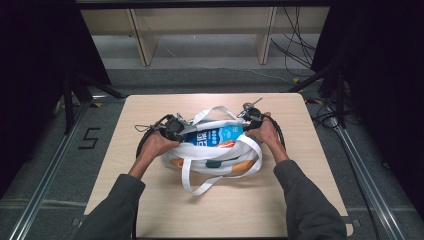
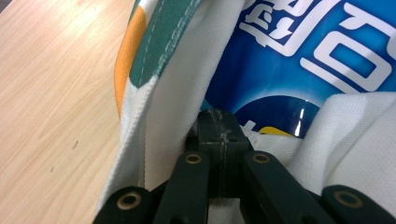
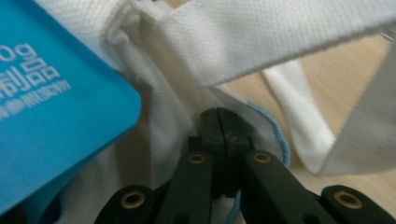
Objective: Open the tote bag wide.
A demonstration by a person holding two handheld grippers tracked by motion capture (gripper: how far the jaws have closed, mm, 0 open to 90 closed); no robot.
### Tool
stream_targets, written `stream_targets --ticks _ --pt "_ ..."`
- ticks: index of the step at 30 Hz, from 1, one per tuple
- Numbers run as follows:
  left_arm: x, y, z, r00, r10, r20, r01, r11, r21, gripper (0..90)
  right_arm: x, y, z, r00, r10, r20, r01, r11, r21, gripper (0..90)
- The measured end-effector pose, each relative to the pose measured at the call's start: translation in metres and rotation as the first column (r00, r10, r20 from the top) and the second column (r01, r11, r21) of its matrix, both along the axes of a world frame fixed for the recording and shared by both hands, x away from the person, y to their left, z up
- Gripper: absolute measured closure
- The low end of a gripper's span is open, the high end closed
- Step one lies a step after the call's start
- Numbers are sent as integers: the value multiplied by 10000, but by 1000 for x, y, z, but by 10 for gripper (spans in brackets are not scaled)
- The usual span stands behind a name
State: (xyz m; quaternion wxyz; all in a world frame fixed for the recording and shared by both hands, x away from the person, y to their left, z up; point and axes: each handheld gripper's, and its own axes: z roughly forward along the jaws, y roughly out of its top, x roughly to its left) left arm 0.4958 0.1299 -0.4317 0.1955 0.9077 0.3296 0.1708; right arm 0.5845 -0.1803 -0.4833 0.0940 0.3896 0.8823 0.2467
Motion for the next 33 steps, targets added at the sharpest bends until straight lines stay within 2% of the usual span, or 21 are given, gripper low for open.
stream_targets --ticks 2,4,6,8,9,11,12,13,14,15,18,19,20,24,25,26,28,29,30,32,33 --pt "1 -1 3 9999 97 -30 -98 9996 -268 894 -7 2 23 9993 -195 319 210 9986 -476 900" --pt "4 -1 4 9994 314 -157 -331 9911 -1292 888 -17 2 46 9925 380 1162 -352 9991 -253 900" --pt "8 -8 9 9994 338 -100 -350 9858 -1641 884 -31 8 69 9851 637 1599 -680 9974 216 900" --pt "13 -20 14 9997 236 7 -232 9853 -1694 877 -51 18 83 9875 710 1404 -838 9926 875 900" --pt "15 -27 16 9998 173 5 -169 9826 -1850 873 -59 22 89 9821 1475 1173 -1608 9805 1134 900" --pt "19 -33 17 9998 164 -60 -172 9821 -1878 870 -66 28 88 9709 2045 1242 -2206 9662 1333 900" --pt "28 -44 15 9996 155 -220 -193 9826 -1850 872 -85 37 82 9526 2918 861 -2973 9529 601 900" --pt "28 -44 15 9996 155 -220 -193 9826 -1850 876 -85 37 82 9526 2918 861 -2973 9529 601 900" --pt "39 -47 9 9976 572 -396 -627 9857 -1563 886 -102 37 75 9316 3605 468 -3613 9324 106 900" --pt "39 -47 9 9976 572 -396 -627 9857 -1563 891 -102 37 75 9316 3605 468 -3613 9324 106 900" --pt "61 -29 -13 9861 1660 -97 -1653 9849 514 896 -137 21 52 9184 3918 -562 -3940 9184 -362 900" --pt "61 -29 -13 9861 1660 -97 -1653 9849 514 897 -137 21 52 9184 3918 -562 -3940 9184 -362 900" --pt "62 -25 -18 9761 2055 -714 -2114 9734 -880 896 -154 18 30 9065 4166 -682 -4200 9064 -458 900" --pt "46 -25 3 9889 1438 -385 -1472 9830 -1101 894 -156 22 32 8941 4436 -614 -4473 8911 -764 900" --pt "41 -25 8 9909 1323 -249 -1344 9829 -1262 894 -154 23 44 8971 4400 -410 -4417 8957 -517 900" --pt "27 -24 19 9958 914 -63 -913 9851 -1454 892 -147 22 62 9147 4042 34 -4042 9146 51 900" --pt "19 -25 21 9981 586 -167 -606 9849 -1620 884 -140 21 69 9206 3866 549 -3877 9217 103 900" --pt "10 -28 21 9995 189 -255 -225 9884 -1503 876 -132 21 78 9308 3526 966 -3561 9342 215 900" --pt "3 -29 19 9993 61 -360 -110 9904 -1378 872 -118 22 87 9265 3431 1546 -3496 9368 160 900" --pt "-14 -28 11 9972 -495 -558 432 9931 -1091 880 -101 27 92 9480 2697 1693 -2779 9603 264 900" --pt "-19 -26 8 9967 -562 -581 500 9934 -1031 892 -86 33 89 9488 2574 1834 -2661 9636 241 900"
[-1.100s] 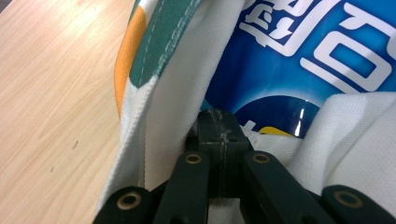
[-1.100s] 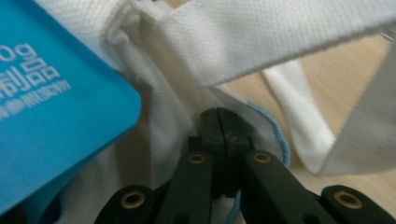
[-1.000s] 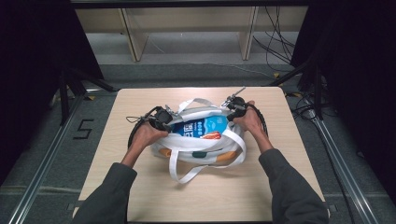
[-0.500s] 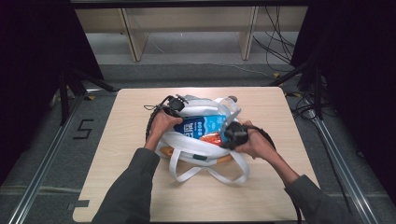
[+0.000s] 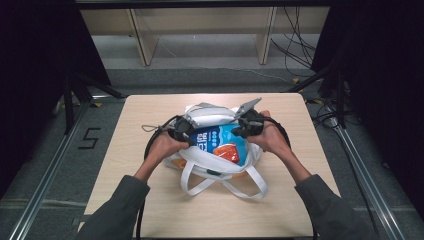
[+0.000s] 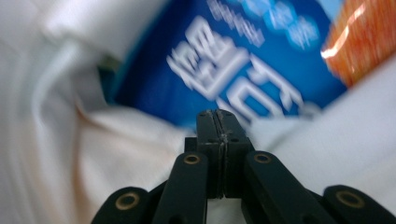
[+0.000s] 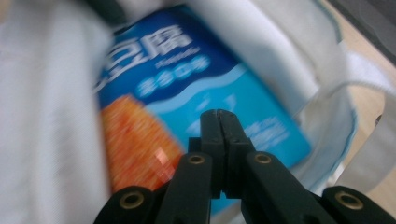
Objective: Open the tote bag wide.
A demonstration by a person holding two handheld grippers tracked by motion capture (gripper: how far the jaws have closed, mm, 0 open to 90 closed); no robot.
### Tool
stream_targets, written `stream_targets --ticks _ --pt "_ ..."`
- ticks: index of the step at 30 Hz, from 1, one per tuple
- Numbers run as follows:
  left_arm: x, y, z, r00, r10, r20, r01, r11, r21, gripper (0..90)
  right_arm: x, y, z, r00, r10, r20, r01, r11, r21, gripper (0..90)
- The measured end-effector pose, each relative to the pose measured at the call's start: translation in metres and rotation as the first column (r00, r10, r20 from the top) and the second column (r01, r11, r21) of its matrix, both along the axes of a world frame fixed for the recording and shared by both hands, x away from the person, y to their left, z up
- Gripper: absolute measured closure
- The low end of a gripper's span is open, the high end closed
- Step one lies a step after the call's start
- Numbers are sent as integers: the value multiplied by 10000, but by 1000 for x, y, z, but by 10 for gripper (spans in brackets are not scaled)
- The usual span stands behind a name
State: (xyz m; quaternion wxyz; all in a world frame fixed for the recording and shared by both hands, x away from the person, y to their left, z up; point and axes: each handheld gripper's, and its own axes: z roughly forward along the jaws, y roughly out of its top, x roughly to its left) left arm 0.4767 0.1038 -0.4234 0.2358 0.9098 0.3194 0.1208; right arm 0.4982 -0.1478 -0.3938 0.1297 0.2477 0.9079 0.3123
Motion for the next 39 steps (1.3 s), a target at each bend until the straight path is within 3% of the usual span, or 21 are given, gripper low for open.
stream_targets --ticks 5,8,9,12,16,17,19,22,23,24,26,27,28,29,31,32,34,35,37,38,39 --pt "-37 23 -16 9987 -320 -400 318 9995 -71 895 23 13 -11 9991 -423 28 423 9977 -536 900" --pt "-52 37 -29 9976 -507 -478 490 9981 -367 896 27 12 -13 9984 -564 2 563 9978 -355 900" --pt "-54 38 -31 9987 -339 -393 314 9976 -613 896 28 9 -13 9976 -687 86 692 9937 -881 900" --pt "-51 29 -22 9993 -372 -82 371 9993 -72 895 29 5 -15 9963 -853 94 858 9916 -972 900" --pt "-40 28 -6 9994 -307 128 315 9972 -676 884 17 -2 -10 9970 -759 120 765 9955 -553 900" --pt "-28 26 2 9993 -111 350 145 9953 -961 873 2 0 -9 9997 -197 -142 192 9992 -353 900" --pt "-21 23 3 9992 66 401 -20 9935 -1142 871 -10 2 -10 9992 24 -391 -40 9991 -411 900" --pt "-8 17 -3 9998 186 -1 -186 9956 -918 874 -20 0 -13 9987 269 -422 -286 9988 -399 900" --pt "-5 20 -10 9990 422 -163 -430 9976 -536 886 -24 -3 -14 9982 408 -447 -425 9984 -384 900" --pt "0 30 -15 9977 634 -231 -639 9977 -209 892 -28 -9 -14 9982 388 -461 -413 9976 -562 900" --pt "6 50 -17 9905 1263 -551 -1325 9829 -1282 894 -33 -21 -16 9992 283 -290 -335 9800 -1963 900" --pt "7 52 -15 9889 1456 -306 -1482 9816 -1206 895 -33 -28 -22 9997 111 -206 -161 9665 -2560 900" --pt "6 51 -13 9894 1448 -104 -1452 9848 -957 895 -33 -42 -35 9967 -388 -719 173 9602 -2788 900" --pt "1 40 -9 9924 1167 381 -1169 9931 23 895 -32 -46 -37 9969 -452 -646 256 9605 -2771 900" --pt "-4 29 -6 9949 878 498 -899 9951 418 894 -33 -44 -33 9967 -484 -651 289 9619 -2717 900" --pt "-4 29 -6 9949 878 498 -899 9951 418 887 -33 -44 -33 9967 -484 -651 289 9619 -2717 900" --pt "-9 22 0 9974 643 338 -633 9976 -288 874 -38 -31 -18 9993 -116 -347 41 9782 -2078 900" --pt "-12 18 4 9980 472 413 -451 9978 -489 874 -38 -31 -18 9993 -116 -347 41 9782 -2078 900" --pt "-23 9 11 9995 -117 284 138 9970 -759 864 -43 -19 -10 9983 557 -142 -571 9893 -1341 900" --pt "-29 5 11 9990 -390 198 406 9952 -891 860 -51 -11 -7 9951 859 -479 -905 9907 -1019 900" --pt "-42 1 7 9961 -869 161 876 9945 -568 867 -61 0 -9 9878 1435 -597 -1493 9829 -1081 900"
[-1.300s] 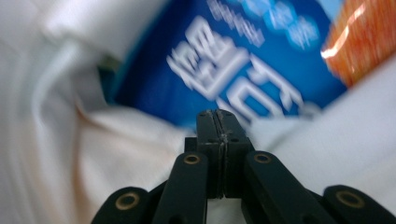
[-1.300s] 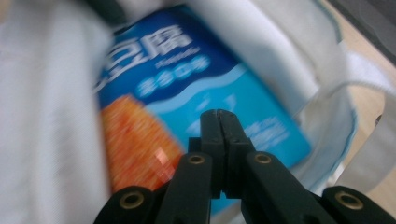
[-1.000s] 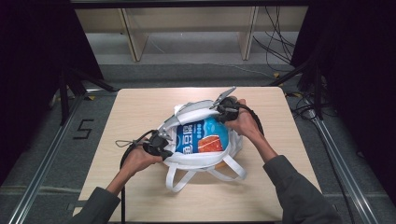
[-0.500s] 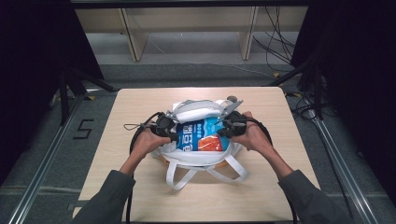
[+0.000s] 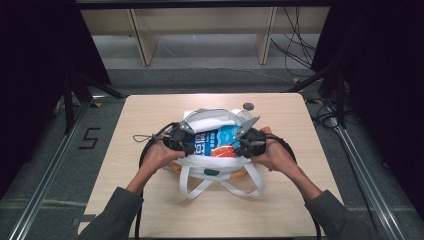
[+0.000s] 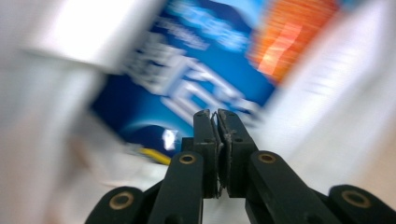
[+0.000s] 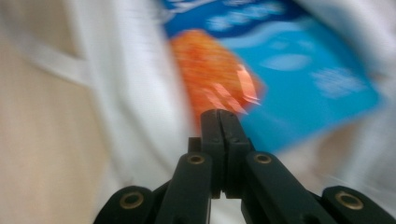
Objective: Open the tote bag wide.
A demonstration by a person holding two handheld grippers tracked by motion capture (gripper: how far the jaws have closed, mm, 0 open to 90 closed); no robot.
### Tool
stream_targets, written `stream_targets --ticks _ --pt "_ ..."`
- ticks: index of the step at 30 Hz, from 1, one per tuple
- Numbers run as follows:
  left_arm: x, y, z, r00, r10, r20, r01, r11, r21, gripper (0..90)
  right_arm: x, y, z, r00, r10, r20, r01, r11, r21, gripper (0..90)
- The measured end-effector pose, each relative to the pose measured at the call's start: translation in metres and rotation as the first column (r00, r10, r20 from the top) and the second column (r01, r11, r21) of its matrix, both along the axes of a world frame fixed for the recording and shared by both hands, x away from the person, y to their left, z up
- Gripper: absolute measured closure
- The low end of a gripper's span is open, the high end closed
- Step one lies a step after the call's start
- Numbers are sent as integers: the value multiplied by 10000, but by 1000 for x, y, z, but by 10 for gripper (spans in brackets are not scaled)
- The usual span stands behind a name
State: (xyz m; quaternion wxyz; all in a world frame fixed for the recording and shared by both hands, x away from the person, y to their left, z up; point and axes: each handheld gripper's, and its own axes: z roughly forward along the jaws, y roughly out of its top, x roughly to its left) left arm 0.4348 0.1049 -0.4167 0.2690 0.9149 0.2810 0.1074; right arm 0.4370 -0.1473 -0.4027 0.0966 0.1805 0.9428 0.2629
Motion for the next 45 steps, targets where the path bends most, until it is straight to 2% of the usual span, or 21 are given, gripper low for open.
stream_targets --ticks 3,6,8,9,10,12,15,17,18,19,20,23,25,27,29,33,36,38,40,43,45 --pt "-12 1 -17 9981 -360 -496 375 9988 306 886 -8 7 -5 9993 361 45 -360 9993 -117 900" --pt "-22 1 -40 9958 -56 -912 57 10000 5 894 -2 8 -6 9997 66 225 -71 9997 221 900" --pt "-22 -2 -40 9984 -198 -528 212 9994 263 893 19 16 1 9984 -314 475 264 9944 1021 900" --pt "-22 -2 -40 9984 -198 -528 212 9994 263 893 19 16 1 9984 -314 475 264 9944 1021 900" --pt "-22 -2 -39 9982 -249 -542 265 9992 299 893 39 26 2 9945 -644 826 555 9928 1060 900" --pt "-22 0 -38 9975 -285 -645 308 9989 348 893 50 31 1 9926 -869 850 776 9911 1081 900" --pt "-22 1 -39 9976 -443 -529 464 9982 382 894 107 38 -12 9783 -1707 1172 1604 9827 921 900" --pt "-23 0 -40 9980 -434 -465 452 9983 378 894 114 38 -15 9741 -1904 1217 1813 9800 822 900" --pt "-23 0 -41 9983 -350 -455 366 9987 342 894 124 40 -21 9680 -2125 1336 2066 9768 568 900" --pt "-24 -1 -42 9984 -300 -485 317 9990 330 894 133 40 -27 9688 -2345 797 2358 9718 -69 900" --pt "-24 -1 -43 9985 -345 -425 360 9987 367 894 143 43 -40 9678 -2421 693 2469 9663 -725 900" --pt "-25 -2 -42 9990 -345 -297 357 9986 381 893 148 44 -48 9612 -2702 561 2741 9581 -830 900" --pt "-24 2 -37 9982 -415 -424 428 9987 289 878 149 44 -43 9617 -2691 518 2728 9581 -877 900" --pt "-20 7 -25 9988 -351 -346 345 9992 -191 856 143 41 -30 9630 -2641 531 2673 9613 -661 900" --pt "-11 11 -11 10000 -70 71 75 9969 -789 830 131 32 -10 9643 -2550 714 2543 9669 188 900" --pt "23 12 10 9976 459 518 -412 9952 -887 830 112 25 1 9742 -2121 775 2101 9771 327 900" --pt "57 18 13 9830 1646 813 -1552 9817 -1106 831 84 15 4 9841 -1402 1087 1377 9900 301 900" --pt "75 28 5 9646 2536 719 -2395 9571 -1629 871 73 6 4 9820 -1399 1271 1398 9901 100 900" --pt "86 40 -10 9526 3016 388 -2902 9397 -1811 892 69 -13 -5 9628 -1850 1968 1994 9783 -558 900" --pt "89 46 -19 9473 3196 198 -3099 9305 -1955 895 76 -28 -19 9609 -2221 1651 2336 9709 -533 900" --pt "91 53 -31 9407 3393 1 -3326 9220 -1981 896 84 -42 -41 9600 -2544 1172 2580 9660 -161 900"
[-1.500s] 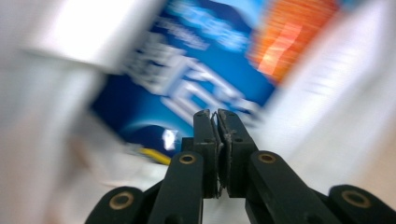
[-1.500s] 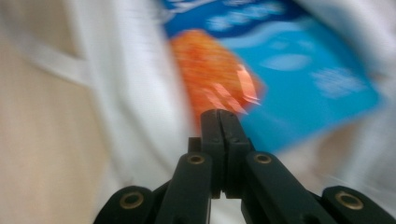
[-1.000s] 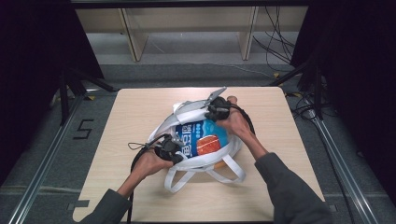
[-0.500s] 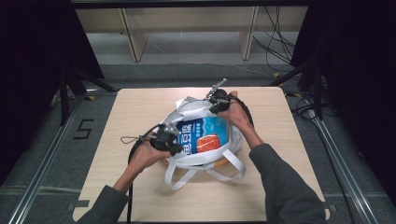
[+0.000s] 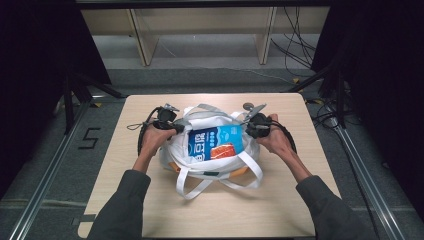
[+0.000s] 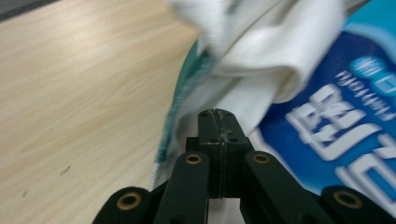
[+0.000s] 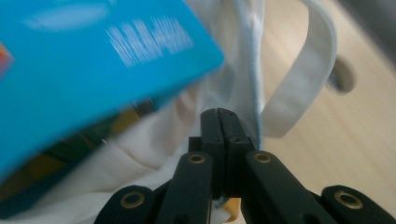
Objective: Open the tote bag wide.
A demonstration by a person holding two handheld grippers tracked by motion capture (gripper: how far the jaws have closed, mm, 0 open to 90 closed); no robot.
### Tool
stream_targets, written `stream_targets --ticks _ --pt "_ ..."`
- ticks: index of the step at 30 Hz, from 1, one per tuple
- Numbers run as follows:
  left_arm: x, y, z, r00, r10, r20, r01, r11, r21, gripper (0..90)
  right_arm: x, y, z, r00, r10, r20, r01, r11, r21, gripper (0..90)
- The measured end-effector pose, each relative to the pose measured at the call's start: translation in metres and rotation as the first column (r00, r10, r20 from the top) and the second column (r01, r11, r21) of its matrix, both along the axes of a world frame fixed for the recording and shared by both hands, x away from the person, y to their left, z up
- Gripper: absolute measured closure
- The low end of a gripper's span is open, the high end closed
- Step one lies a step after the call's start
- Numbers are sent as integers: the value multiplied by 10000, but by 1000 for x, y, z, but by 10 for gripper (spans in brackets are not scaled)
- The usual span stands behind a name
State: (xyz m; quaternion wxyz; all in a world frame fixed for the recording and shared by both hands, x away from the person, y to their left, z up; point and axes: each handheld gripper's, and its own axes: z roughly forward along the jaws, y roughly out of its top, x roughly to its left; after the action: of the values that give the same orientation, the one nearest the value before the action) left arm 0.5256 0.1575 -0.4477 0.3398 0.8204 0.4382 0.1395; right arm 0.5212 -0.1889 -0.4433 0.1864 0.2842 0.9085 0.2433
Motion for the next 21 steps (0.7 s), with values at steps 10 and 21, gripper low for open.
stream_targets --ticks 10,21 --pt "-31 -2 26 9946 -550 883 534 9984 204 856 -27 0 27 9970 445 639 -556 9812 1846 900" --pt "-91 7 -20 9825 -1575 994 1620 9860 -389 894 -98 2 -7 9896 1304 599 -1342 9889 643 900"
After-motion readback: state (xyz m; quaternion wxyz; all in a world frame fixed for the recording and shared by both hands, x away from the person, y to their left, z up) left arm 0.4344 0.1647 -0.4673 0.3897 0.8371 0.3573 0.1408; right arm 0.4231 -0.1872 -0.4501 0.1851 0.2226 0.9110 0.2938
